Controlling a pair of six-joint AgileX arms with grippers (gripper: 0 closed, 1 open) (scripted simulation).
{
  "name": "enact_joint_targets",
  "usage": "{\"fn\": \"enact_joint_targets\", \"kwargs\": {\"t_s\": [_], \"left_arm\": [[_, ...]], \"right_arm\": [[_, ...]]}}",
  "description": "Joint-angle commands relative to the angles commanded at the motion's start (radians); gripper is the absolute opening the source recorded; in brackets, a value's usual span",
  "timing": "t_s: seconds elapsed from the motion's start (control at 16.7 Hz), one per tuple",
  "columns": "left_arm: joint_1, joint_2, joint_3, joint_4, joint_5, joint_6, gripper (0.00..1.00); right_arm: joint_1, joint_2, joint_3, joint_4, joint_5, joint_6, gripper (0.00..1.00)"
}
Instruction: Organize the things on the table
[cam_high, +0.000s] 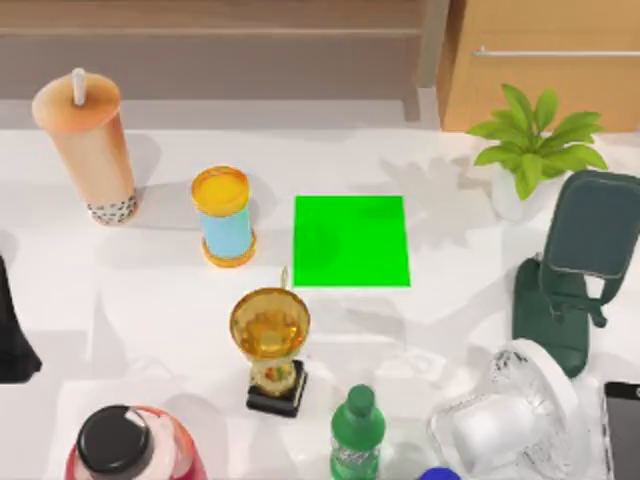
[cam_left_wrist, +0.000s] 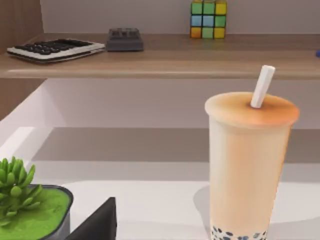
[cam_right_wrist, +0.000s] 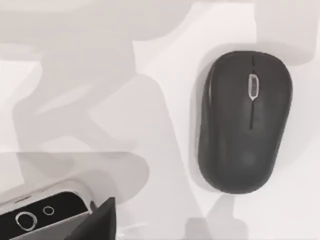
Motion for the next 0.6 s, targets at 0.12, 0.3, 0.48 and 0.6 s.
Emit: {"fn": "enact_joint_targets", "kwargs": {"t_s": [0.12,0.3,0.48,0.6], "left_arm": [[0.0,0.0,0.0,0.0,0.0,0.0,1.0],[0.0,0.0,0.0,0.0,0.0,0.0,1.0],[0.0,0.0,0.0,0.0,0.0,0.0,1.0],[0.0,0.0,0.0,0.0,0.0,0.0,1.0]], "right_arm": [[-0.018,0.077,0.053,-0.055,0.0,0.012,1.0],[-0.027,0.114,0.08,-0.083,0.0,0.018,1.0],[-0.022,0.111,0.076,-0.081,0.0,0.017,1.0],[-0.023,0.119,0.065,-0.065,0.0,0.019,1.0]]}}
